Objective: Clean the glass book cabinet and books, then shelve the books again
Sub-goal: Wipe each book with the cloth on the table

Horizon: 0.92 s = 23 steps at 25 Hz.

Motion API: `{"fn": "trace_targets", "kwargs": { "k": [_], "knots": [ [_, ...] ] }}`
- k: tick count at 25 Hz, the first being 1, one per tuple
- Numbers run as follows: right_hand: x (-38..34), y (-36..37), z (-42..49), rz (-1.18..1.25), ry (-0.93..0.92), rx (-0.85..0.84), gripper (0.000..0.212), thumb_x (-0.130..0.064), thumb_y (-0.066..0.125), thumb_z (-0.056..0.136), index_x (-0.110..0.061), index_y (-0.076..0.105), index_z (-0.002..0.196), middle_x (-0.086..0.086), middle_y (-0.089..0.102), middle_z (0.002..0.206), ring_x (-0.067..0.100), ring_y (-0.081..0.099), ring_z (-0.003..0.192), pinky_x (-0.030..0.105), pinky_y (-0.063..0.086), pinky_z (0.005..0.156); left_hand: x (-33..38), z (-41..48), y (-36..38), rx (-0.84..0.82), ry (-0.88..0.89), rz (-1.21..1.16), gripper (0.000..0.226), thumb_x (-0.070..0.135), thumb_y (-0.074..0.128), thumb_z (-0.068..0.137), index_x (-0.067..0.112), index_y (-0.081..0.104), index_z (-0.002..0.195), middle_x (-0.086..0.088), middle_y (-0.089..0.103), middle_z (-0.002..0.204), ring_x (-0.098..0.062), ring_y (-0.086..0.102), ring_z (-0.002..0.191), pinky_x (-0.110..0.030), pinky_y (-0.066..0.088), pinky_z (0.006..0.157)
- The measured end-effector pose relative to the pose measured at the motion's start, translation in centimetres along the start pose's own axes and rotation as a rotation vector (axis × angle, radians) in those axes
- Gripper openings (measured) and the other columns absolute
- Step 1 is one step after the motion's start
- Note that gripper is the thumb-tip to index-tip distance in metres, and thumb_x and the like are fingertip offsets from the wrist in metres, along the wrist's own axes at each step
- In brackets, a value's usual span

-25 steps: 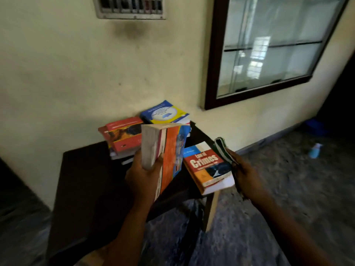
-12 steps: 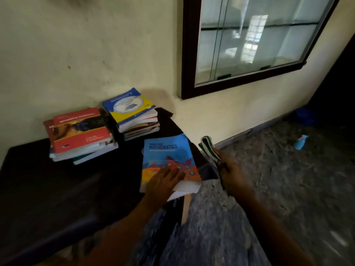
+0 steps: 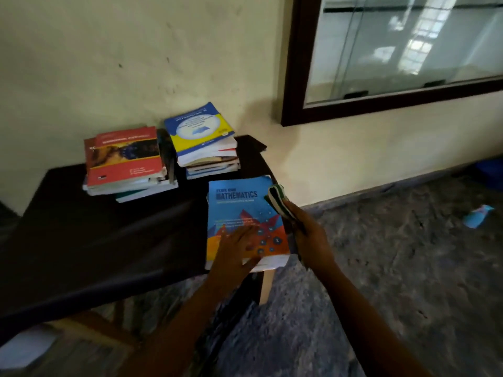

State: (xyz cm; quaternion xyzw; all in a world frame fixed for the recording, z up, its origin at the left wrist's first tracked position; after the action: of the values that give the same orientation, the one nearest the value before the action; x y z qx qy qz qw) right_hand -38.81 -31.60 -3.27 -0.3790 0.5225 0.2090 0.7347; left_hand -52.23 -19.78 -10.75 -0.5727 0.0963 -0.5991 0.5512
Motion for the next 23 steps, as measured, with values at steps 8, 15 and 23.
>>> {"fn": "trace_targets", "kwargs": {
  "k": [8,15,23],
  "knots": [
    [-3.0,8.9,5.9,0.062,-0.162,-0.069,0.042,-0.012,0.044,0.088,-0.008,0.05,0.129,0.008,0.054,0.126,0.015,0.05,0.112,0.006,0.034,0.092,-5.8,-3.4,-14.3,0.627,-0.818,-0.734,0.028,0.018,0.044,0.098,0.017,0.05,0.126,-0.007,0.056,0.121,-0.015,0.054,0.103,-0.026,0.044,0.078],
    [-5.9,16.9,13.4,0.045,-0.157,-0.088,0.046,0.006,0.043,0.092,-0.013,0.046,0.134,-0.008,0.049,0.12,0.006,0.049,0.111,0.0,0.032,0.082,-19.5,3.4,-22.4,0.741,-1.042,-0.678,0.074,0.047,0.058,0.087,0.007,0.031,0.143,-0.015,0.04,0.142,-0.034,0.042,0.127,-0.045,0.038,0.103],
    [-8.5,25.3,19.2,0.084,-0.08,-0.042,0.042,0.004,0.041,0.095,-0.012,0.047,0.134,-0.01,0.045,0.126,0.004,0.039,0.12,0.001,0.029,0.088,-25.9,6.6,-22.8,0.843,-1.159,-0.958,0.074,0.005,0.078,0.072,-0.003,0.034,0.13,-0.024,0.051,0.127,-0.038,0.059,0.104,-0.042,0.055,0.063]
  ]
}}
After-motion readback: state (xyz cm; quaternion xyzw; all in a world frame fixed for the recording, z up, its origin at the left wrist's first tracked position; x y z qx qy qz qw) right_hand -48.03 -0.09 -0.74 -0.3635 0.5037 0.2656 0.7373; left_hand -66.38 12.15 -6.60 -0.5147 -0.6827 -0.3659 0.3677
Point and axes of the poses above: each hand's wrist, its own z-axis towards the middle knuckle, its own y-axis out of the palm, x = y × z, the point moved 2 cm from there along z, towards the middle knuckle
